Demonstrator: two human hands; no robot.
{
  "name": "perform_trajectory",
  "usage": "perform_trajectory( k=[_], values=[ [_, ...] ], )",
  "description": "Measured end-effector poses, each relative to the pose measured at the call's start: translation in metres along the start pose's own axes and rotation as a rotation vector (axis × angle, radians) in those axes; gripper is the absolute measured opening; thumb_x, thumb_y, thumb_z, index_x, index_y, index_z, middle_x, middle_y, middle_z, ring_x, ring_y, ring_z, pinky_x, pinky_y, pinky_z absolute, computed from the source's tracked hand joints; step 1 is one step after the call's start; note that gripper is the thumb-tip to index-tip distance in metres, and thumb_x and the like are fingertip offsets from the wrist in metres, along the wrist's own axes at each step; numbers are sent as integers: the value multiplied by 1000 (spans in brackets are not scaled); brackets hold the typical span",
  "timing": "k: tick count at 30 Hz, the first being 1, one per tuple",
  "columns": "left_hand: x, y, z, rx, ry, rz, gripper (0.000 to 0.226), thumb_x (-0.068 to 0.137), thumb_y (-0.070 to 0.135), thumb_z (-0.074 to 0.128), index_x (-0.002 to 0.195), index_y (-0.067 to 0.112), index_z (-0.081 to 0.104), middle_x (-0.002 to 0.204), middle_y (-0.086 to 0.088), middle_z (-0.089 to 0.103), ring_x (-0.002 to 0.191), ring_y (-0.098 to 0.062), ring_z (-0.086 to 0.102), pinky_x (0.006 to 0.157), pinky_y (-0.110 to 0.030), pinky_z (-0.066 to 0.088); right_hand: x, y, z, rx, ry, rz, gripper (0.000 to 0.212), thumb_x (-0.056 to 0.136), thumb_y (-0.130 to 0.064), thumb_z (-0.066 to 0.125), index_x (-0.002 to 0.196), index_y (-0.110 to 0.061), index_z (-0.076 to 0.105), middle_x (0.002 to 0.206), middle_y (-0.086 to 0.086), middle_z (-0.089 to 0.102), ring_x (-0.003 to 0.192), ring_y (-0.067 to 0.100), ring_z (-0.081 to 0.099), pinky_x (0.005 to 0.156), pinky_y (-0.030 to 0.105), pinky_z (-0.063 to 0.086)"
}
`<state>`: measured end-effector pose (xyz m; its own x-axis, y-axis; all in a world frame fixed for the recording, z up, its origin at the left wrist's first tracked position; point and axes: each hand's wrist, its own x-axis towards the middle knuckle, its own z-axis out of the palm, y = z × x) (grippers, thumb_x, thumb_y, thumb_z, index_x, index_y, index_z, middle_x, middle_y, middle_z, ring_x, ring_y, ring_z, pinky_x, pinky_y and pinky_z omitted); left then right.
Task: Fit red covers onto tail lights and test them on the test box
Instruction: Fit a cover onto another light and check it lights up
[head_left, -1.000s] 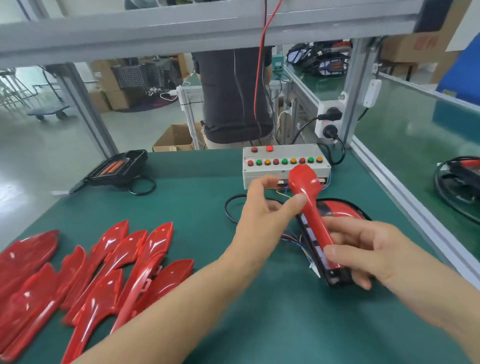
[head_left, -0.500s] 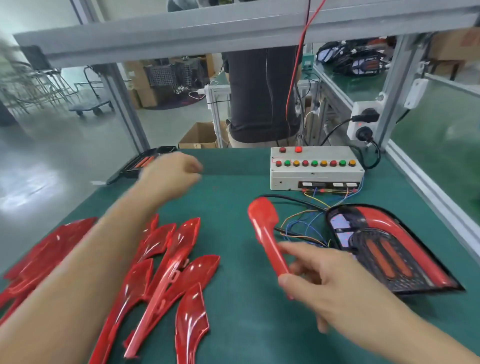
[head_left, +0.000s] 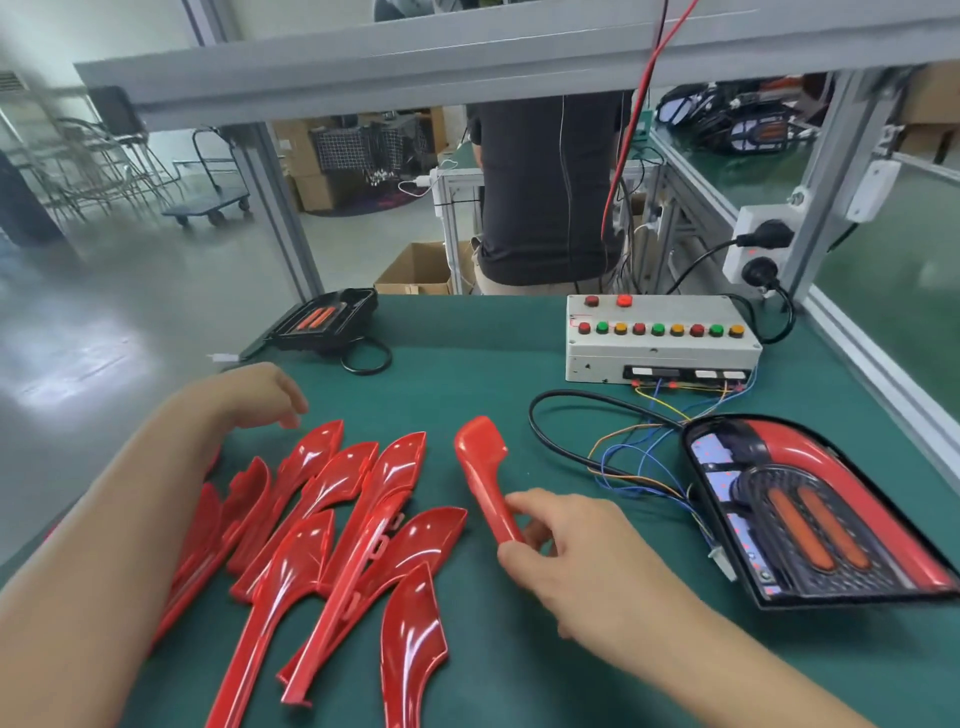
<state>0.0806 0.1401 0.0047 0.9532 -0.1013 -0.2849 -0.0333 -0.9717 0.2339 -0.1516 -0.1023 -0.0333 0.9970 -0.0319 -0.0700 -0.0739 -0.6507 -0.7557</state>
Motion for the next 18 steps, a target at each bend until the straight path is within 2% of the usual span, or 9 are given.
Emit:
perform_trajectory(
  k=[3, 6, 10, 13, 15, 17, 18],
  values=[
    [-4, -15, -9, -8, -54, -8, 34, 81, -12, 55, 106, 5, 70, 101, -9, 70, 97, -24, 63, 97, -36, 46, 10, 8, 1, -60, 4, 84, 19, 87, -26, 51, 98, -14, 61, 82, 6, 63, 67, 30, 60, 64, 37, 52],
    [-8, -17, -7, 15, -56, 20, 26, 80, -3, 64, 101, 11, 71, 93, 0, 69, 96, -20, 64, 96, -35, 46, 13, 11, 8, -68, -29, 95, 18, 88, -27, 52, 94, -13, 62, 80, 4, 63, 58, 21, 52, 62, 35, 51],
    [-6, -8, 12, -57, -61, 83, 16, 79, 17, 74, 94, 19, 69, 82, 11, 64, 76, -10, 63, 83, -27, 45, 16, 8, 17, -44, -83, 66, 17, 88, -28, 54, 79, -14, 56, 75, 0, 64, 49, 9, 48, 63, 34, 51],
    [1, -4, 24, -104, -47, 95, 18, 79, 14, 74, 96, 18, 70, 88, 2, 69, 83, -15, 64, 89, -33, 49, 17, 9, 17, -41, -95, 60, 16, 88, -29, 56, 80, -15, 56, 78, 1, 65, 56, 13, 51, 68, 39, 55],
    [5, -3, 28, -138, -16, 84, 23, 82, 12, 71, 104, 16, 69, 98, -6, 69, 88, -20, 64, 84, -33, 51, 15, 12, 15, -53, -76, 39, 18, 88, -32, 57, 77, -18, 52, 82, 1, 61, 65, 19, 54, 70, 37, 53],
    [8, -2, 28, -181, -23, 73, 22, 85, 13, 68, 106, 18, 67, 100, -9, 67, 86, -21, 62, 69, -28, 48, 12, 16, 13, -89, -57, 21, 13, 89, -36, 57, 95, -25, 59, 97, -4, 58, 83, 20, 57, 76, 31, 49],
    [8, -3, 27, -205, -33, 62, 22, 86, 14, 67, 107, 18, 65, 101, -9, 67, 85, -20, 62, 65, -27, 46, 10, 17, 12, -117, -53, 17, 24, 89, -39, 56, 111, -29, 59, 104, -6, 55, 91, 17, 56, 80, 29, 46]
  ],
)
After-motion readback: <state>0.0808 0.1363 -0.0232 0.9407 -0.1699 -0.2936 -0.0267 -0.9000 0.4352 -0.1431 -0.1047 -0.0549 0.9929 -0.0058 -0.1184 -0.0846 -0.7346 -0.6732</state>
